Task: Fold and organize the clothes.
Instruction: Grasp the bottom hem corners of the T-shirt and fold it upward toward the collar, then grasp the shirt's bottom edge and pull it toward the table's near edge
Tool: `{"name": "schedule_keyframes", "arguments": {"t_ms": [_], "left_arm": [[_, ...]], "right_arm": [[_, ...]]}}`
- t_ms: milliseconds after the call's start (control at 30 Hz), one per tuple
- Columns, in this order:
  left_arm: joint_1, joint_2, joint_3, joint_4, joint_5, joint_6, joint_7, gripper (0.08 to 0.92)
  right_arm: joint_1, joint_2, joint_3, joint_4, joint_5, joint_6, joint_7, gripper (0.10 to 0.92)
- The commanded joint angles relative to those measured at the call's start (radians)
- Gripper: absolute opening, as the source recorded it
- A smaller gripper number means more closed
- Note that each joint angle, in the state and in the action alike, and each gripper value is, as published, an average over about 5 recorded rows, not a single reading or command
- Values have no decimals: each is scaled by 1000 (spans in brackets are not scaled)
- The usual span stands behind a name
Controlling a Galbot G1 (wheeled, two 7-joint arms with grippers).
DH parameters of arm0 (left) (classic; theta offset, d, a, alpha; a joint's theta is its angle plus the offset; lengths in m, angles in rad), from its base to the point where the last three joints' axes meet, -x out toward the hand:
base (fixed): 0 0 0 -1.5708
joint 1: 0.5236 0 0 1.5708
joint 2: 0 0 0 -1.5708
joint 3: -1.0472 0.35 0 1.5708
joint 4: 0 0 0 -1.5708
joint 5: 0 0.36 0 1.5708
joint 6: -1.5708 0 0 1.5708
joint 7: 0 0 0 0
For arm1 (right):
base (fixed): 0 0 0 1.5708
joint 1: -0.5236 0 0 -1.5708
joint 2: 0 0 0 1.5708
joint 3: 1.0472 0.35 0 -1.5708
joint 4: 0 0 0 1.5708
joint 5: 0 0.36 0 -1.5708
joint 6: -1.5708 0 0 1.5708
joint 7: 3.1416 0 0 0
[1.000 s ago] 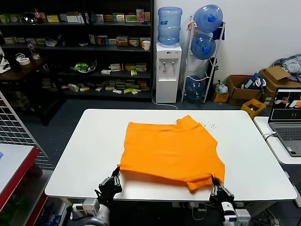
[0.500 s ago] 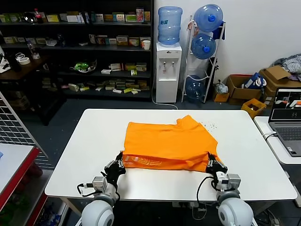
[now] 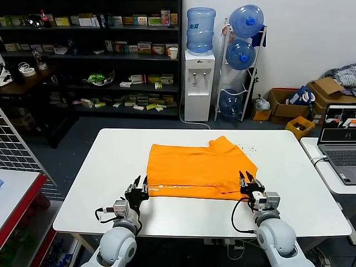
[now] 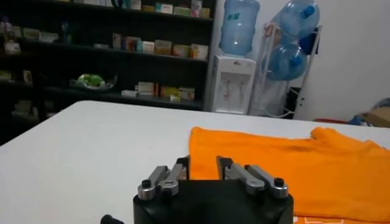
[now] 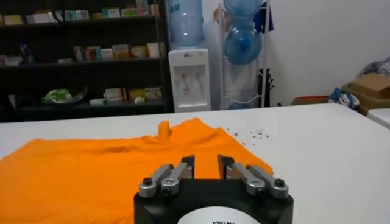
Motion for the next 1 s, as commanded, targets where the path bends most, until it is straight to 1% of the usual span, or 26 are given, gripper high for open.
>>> {"name": "schedule_keyframes", "arguments": {"t_ms": [33,167,300,400,467,633,867,933,1000], "left_arm": [[85,33,-15,-74,5,12,18,502],[128,35,-28,-72,2,9,38,615],[126,12,-35,-17,-10,4,69,727],[107,-7,-39,41,-10,-9,96,794],[94,-16,-39,70,-8,-14,108,816],[64,-33,-38,129,-3,-14,117,822],[52,-35,-38,150,-3,-14,119,823],[50,-35,-37,153,-3,-14,118,823],[47,-36,-36,155,-3,-14,116,823]], "right_arm": [[-98,-29,43,43,-34,32,-62,537],[-160,-53,81,49,-9,41,-80,650],[-186,-61,109,23,26,41,-86,765],[-186,-58,121,-3,38,40,-89,812],[-182,-55,123,-18,47,37,-90,819],[-166,-45,115,-52,52,32,-94,822],[-148,-35,103,-72,60,24,-94,823],[-143,-35,101,-77,63,22,-95,811],[-139,-35,98,-80,65,22,-96,773]]}}
